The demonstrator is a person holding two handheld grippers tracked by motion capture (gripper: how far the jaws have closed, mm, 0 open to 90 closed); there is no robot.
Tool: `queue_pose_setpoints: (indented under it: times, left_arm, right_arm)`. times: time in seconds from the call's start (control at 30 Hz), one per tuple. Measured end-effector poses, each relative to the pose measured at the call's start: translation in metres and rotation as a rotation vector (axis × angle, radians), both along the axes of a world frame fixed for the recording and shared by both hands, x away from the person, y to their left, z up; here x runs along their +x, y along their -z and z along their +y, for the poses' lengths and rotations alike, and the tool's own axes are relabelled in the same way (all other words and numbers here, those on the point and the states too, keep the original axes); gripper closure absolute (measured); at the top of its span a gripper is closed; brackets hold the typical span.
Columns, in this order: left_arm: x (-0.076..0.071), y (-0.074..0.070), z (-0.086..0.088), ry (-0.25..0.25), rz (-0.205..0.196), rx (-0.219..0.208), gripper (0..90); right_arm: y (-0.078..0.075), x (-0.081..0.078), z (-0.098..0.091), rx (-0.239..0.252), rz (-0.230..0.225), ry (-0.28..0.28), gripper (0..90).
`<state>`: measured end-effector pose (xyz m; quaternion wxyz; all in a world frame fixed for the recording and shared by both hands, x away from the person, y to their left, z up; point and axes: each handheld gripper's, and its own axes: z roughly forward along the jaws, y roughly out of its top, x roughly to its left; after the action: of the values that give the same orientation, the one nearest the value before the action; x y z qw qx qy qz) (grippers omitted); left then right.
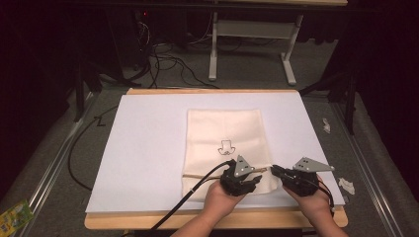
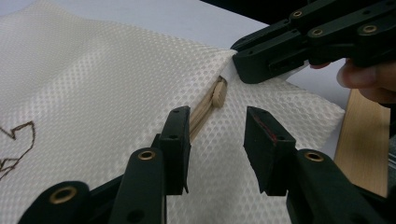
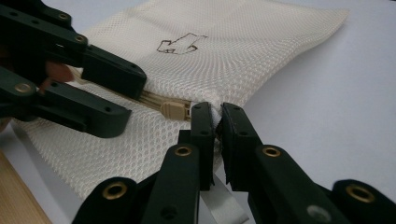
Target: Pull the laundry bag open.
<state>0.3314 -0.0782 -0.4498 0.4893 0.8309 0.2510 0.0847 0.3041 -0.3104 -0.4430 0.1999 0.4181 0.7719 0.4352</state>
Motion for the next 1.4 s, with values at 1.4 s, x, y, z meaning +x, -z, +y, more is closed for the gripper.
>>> queue_pose_setpoints:
  times: [1.4]
  left_arm:
    - [-0.002,0.005,-0.03,-0.022,-0.043,0.027,72.8]
  right_arm:
    - [-0.003,-0.001,0.001,0.02,-0.015,-0.004,85.6]
